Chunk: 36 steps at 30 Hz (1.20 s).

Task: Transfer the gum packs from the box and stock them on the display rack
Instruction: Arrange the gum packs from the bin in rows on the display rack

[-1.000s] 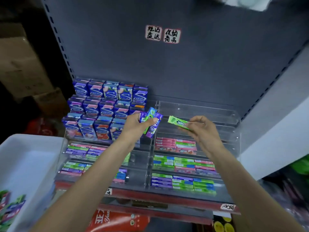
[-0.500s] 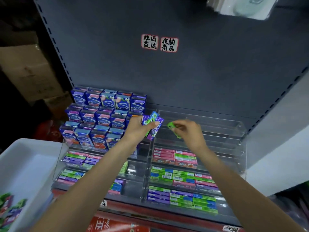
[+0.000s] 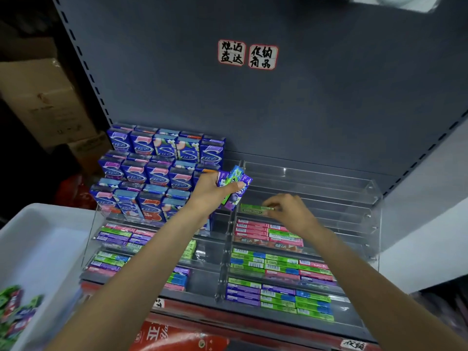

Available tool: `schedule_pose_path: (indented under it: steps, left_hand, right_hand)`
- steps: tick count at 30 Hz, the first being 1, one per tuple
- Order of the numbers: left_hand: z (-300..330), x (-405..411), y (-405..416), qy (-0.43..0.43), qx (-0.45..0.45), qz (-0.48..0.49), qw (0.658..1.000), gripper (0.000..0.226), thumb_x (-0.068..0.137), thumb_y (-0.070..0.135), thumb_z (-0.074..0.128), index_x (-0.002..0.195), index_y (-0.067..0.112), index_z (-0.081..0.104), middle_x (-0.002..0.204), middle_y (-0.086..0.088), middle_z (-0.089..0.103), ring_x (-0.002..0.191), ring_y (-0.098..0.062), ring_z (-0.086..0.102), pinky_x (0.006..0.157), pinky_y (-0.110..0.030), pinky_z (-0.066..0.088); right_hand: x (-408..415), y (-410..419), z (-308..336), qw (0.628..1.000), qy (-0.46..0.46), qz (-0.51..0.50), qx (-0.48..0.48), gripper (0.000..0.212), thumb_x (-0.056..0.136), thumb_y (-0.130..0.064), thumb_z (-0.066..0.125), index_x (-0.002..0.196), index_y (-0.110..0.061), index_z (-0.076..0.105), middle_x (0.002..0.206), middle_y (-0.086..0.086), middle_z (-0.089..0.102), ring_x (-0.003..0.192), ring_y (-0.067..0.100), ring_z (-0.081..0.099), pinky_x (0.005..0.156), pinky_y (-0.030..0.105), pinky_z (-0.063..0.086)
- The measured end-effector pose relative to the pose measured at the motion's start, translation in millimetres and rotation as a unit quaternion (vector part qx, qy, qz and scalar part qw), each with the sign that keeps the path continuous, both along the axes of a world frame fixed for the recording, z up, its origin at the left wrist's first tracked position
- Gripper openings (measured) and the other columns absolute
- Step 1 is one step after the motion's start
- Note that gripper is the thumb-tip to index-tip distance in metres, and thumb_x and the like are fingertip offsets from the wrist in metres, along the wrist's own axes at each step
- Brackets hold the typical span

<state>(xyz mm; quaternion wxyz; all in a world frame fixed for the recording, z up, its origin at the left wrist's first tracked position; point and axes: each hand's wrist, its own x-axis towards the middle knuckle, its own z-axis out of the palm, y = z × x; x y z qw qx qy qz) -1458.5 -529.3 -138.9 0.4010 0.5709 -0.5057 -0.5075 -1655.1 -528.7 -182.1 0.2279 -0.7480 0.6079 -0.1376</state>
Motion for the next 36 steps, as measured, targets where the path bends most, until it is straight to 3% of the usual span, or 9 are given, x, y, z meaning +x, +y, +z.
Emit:
schedule_pose_path:
  steps: [6, 13, 20, 22, 26, 32, 36]
  left_hand:
    - [0, 2, 0, -0.004, 0.013, 0.005, 1.000, 0.017, 0.082, 0.022, 0.071, 0.092, 0.010, 0.066, 0.084, -0.002, 0.071, 0.073, -0.008, 0.067, 0.062, -0.017, 0.050]
    - [0, -2, 7, 0.008, 0.018, -0.001, 1.000, 0.007, 0.083, 0.021, 0.070, 0.081, 0.015, 0.066, 0.081, -0.003, 0.071, 0.073, -0.010, 0.066, 0.076, -0.026, 0.051]
    - [-3, -1, 10, 0.012, 0.030, 0.010, 0.999, 0.008, 0.082, 0.022, 0.072, 0.085, 0.017, 0.066, 0.083, -0.001, 0.072, 0.076, -0.011, 0.068, 0.075, -0.028, 0.053]
    - [-3, -1, 10, 0.016, 0.033, 0.008, 0.999, 0.011, 0.082, 0.022, 0.072, 0.089, 0.014, 0.067, 0.085, -0.001, 0.072, 0.076, -0.011, 0.068, 0.074, -0.027, 0.053]
    - [0, -9, 12, 0.057, 0.026, 0.023, 0.998, 0.006, 0.083, 0.017, 0.071, 0.084, 0.016, 0.066, 0.081, -0.001, 0.071, 0.074, -0.013, 0.066, 0.076, -0.029, 0.053]
    - [5, -25, 10, 0.096, 0.010, 0.036, 0.995, 0.011, 0.081, 0.017, 0.072, 0.090, 0.011, 0.067, 0.081, -0.004, 0.071, 0.072, -0.015, 0.067, 0.071, -0.029, 0.055]
    - [3, -21, 6, 0.084, 0.007, 0.032, 0.996, 0.010, 0.087, 0.015, 0.066, 0.093, 0.008, 0.064, 0.078, -0.002, 0.071, 0.063, -0.009, 0.068, 0.061, -0.024, 0.058]
  right_hand:
    - [13, -6, -4, 1.000, 0.015, 0.017, -0.008, 0.029, 0.090, -0.024, 0.061, 0.117, -0.014, 0.064, 0.118, 0.005, 0.063, 0.102, 0.020, 0.059, 0.087, 0.031, 0.047]
    - [8, -8, -2, 1.000, 0.016, 0.023, -0.002, 0.036, 0.088, -0.026, 0.064, 0.122, -0.013, 0.061, 0.121, 0.005, 0.063, 0.107, 0.018, 0.059, 0.092, 0.029, 0.047]
    - [3, -5, 0, 1.000, 0.006, 0.030, 0.004, 0.040, 0.087, -0.030, 0.064, 0.123, -0.013, 0.059, 0.124, 0.005, 0.060, 0.111, 0.018, 0.057, 0.094, 0.026, 0.044]
    - [3, -1, 5, 0.999, -0.035, 0.019, -0.009, 0.041, 0.088, -0.030, 0.064, 0.124, -0.012, 0.058, 0.123, 0.004, 0.059, 0.111, 0.017, 0.056, 0.092, 0.023, 0.042]
    - [12, 12, 26, 0.965, -0.257, -0.032, 0.033, 0.040, 0.086, -0.028, 0.064, 0.122, -0.012, 0.059, 0.114, 0.002, 0.064, 0.103, 0.011, 0.060, 0.086, 0.017, 0.046]
    - [25, 21, 33, 0.918, -0.385, -0.045, 0.087, 0.004, 0.082, -0.010, 0.069, 0.082, -0.011, 0.065, 0.080, 0.005, 0.068, 0.067, 0.005, 0.065, 0.067, 0.015, 0.052]
    - [11, 17, 27, 0.919, -0.377, -0.104, 0.052, 0.010, 0.085, -0.006, 0.064, 0.084, -0.015, 0.064, 0.086, 0.009, 0.067, 0.079, 0.023, 0.066, 0.077, 0.033, 0.055]
